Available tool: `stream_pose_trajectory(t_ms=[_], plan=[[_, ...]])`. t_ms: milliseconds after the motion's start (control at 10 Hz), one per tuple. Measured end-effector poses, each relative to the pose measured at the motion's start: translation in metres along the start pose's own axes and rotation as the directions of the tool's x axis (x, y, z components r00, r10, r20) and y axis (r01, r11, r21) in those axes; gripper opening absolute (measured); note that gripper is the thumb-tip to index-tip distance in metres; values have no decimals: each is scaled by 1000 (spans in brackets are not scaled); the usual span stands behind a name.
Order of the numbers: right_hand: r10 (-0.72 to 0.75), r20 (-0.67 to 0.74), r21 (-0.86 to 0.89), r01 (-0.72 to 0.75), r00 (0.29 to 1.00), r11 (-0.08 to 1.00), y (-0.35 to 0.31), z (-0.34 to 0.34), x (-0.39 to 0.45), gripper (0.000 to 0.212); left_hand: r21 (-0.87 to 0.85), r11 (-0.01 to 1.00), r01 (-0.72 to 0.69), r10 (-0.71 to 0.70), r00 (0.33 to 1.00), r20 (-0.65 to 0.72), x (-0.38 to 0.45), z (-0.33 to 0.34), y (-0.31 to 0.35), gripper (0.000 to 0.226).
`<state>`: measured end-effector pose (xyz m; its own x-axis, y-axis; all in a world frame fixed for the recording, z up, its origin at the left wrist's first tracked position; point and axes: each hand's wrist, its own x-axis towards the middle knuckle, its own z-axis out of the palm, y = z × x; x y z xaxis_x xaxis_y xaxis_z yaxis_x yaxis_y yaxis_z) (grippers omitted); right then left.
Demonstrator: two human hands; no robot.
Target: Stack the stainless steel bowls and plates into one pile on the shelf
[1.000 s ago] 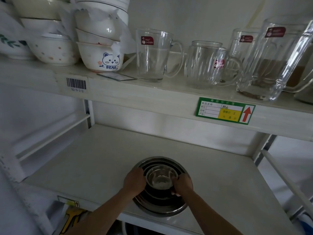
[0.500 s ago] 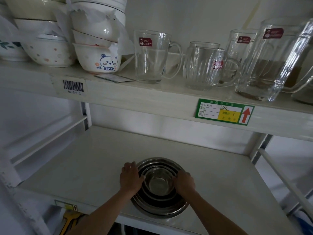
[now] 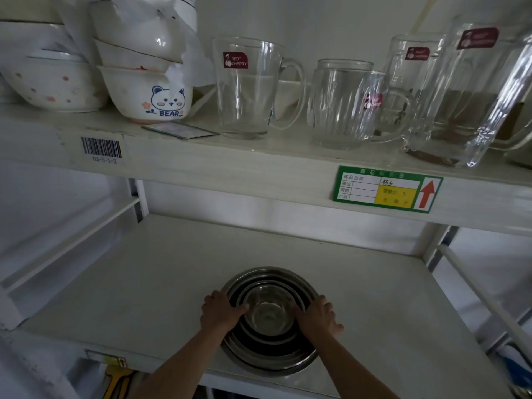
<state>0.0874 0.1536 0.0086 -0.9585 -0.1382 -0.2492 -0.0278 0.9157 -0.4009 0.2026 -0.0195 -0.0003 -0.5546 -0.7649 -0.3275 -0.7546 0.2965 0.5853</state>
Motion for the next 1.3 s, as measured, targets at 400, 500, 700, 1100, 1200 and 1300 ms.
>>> stream_pose_trajectory(t_ms=[400, 500, 700, 1100, 1200, 1300], plan=[[24, -93, -26, -27, 995, 999, -1, 12, 0, 84, -28, 999, -23, 22, 999, -38, 1, 10, -5, 112], [28, -100, -32, -32, 995, 999, -3, 12, 1, 82, -14, 1000, -23, 22, 999, -48, 2, 11, -5, 110], [19, -108, -73, -27, 994, 997, -5, 12, -3, 80, -12, 1000, -1, 0, 998, -62, -3, 8, 1, 106], [25, -3, 69, -25, 1000, 997, -2, -5, -11, 86, -49, 999, 5, -9, 997, -80, -10, 3, 2, 110], [43, 45, 143, -49, 998, 989, 0, -13, -10, 84, -187, 982, 22, -39, 995, -87, -7, -4, 4, 109], [1, -11, 89, 0, 1000, 996, 2, -25, -13, 76, -155, 987, -34, 7, 985, -173, -12, -17, 11, 90]])
